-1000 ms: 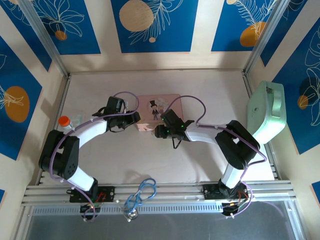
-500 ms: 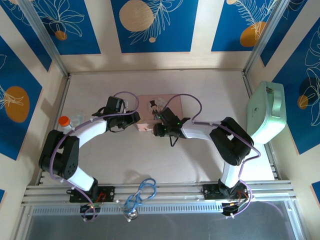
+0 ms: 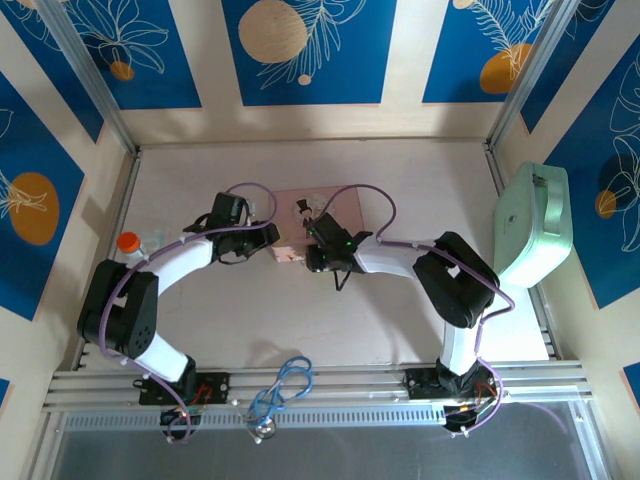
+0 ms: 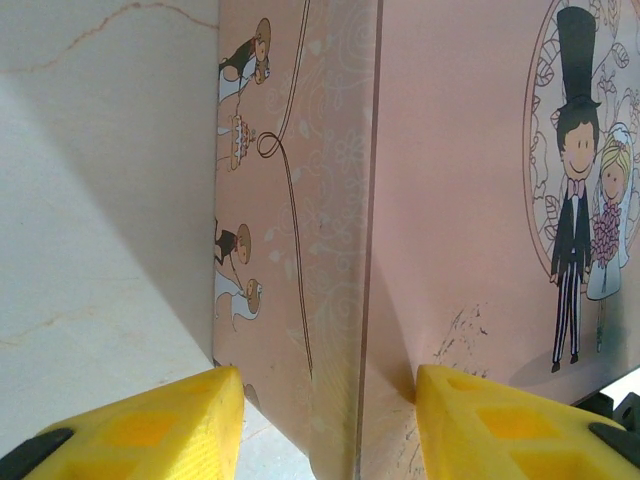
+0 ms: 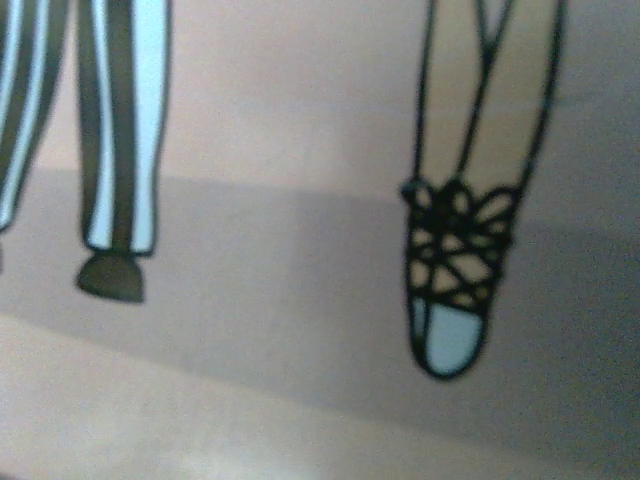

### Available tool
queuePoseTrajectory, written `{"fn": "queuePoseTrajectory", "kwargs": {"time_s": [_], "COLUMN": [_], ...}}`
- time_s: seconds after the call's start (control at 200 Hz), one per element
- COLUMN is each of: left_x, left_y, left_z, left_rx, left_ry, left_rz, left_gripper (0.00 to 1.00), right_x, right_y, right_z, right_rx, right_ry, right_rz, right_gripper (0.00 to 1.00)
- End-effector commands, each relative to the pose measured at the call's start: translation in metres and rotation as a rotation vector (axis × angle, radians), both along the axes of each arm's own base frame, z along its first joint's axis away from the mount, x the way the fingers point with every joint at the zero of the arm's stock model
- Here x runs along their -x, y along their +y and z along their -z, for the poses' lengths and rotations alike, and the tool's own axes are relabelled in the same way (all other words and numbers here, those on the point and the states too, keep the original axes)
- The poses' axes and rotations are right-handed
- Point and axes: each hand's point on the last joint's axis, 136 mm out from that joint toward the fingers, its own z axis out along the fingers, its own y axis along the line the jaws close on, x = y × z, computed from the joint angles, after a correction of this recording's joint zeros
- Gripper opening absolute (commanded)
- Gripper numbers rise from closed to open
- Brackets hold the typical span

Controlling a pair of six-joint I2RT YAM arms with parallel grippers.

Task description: Unlock the padlock with the key

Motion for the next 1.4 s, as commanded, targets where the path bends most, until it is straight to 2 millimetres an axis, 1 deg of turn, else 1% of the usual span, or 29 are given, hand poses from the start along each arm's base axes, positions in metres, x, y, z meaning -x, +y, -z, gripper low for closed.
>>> {"fn": "queuePoseTrajectory", "kwargs": {"time_s": [0.0,0.145,0.275,0.355,0.44,0.5,0.62,0.69,0.745,0.815,0.905,0.95,0.995,1.045,1.101,1.181,1.281,1.396], "left_x": [-0.001,-0.001,-0.001,-0.001,0.0,0.0,-0.001,-0.001,-0.001,-0.002,-0.002,-0.003,-0.003,-0.003,-0.004,-0.005,-0.005,-0.006], "left_y": [0.006,0.006,0.007,0.008,0.009,0.009,0.009,0.009,0.009,0.009,0.01,0.01,0.01,0.01,0.009,0.009,0.009,0.009], "left_z": [0.008,0.011,0.012,0.013,0.013,0.014,0.012,0.01,0.01,0.009,0.008,0.008,0.008,0.008,0.007,0.006,0.003,0.001], "left_rx": [-0.018,-0.019,-0.022,-0.027,-0.029,-0.029,-0.025,-0.021,-0.022,-0.03,-0.04,-0.039,-0.037,-0.035,-0.033,-0.032,-0.032,-0.031], "left_ry": [0.018,0.023,0.022,0.024,0.024,0.024,0.021,0.016,0.016,0.013,0.011,0.012,0.012,0.012,0.011,0.01,0.006,0.005], "left_rz": [0.005,0.0,-0.004,-0.004,-0.004,-0.004,-0.005,-0.004,-0.001,0.003,0.005,0.004,0.005,0.004,0.004,0.004,0.006,0.006], "left_gripper": [0.47,0.47,0.47,0.47,0.47,0.47,0.46,0.46,0.46,0.46,0.46,0.46,0.46,0.46,0.46,0.46,0.46,0.46], "right_x": [0.011,0.02,0.029,0.039,0.048,0.051,0.05,0.048,0.047,0.045,0.039,0.036,0.033,0.03,0.028,0.027,0.029,0.033], "right_y": [-0.011,-0.02,-0.029,-0.038,-0.043,-0.044,-0.043,-0.043,-0.041,-0.04,-0.034,-0.028,-0.025,-0.019,-0.018,-0.016,-0.009,-0.002], "right_z": [0.014,0.015,0.015,0.021,0.027,0.03,0.037,0.041,0.043,0.04,0.025,0.014,0.003,-0.007,-0.012,-0.011,-0.009,-0.017], "right_rx": [0.07,0.095,0.077,0.084,0.096,0.099,0.099,0.092,0.076,0.063,0.024,-0.011,-0.044,-0.092,-0.106,-0.101,-0.106,-0.147], "right_ry": [0.079,0.161,0.243,0.331,0.418,0.457,0.483,0.482,0.465,0.42,0.331,0.27,0.217,0.164,0.112,0.08,0.066,0.041], "right_rz": [0.05,0.137,0.242,0.33,0.406,0.436,0.455,0.455,0.436,0.4,0.323,0.268,0.23,0.179,0.139,0.091,0.021,-0.007], "right_gripper": [0.22,0.16,0.15,0.13,0.14,0.14,0.15,0.19,0.24,0.35,0.47,0.52,0.56,0.56,0.56,0.55,0.52,0.51]}}
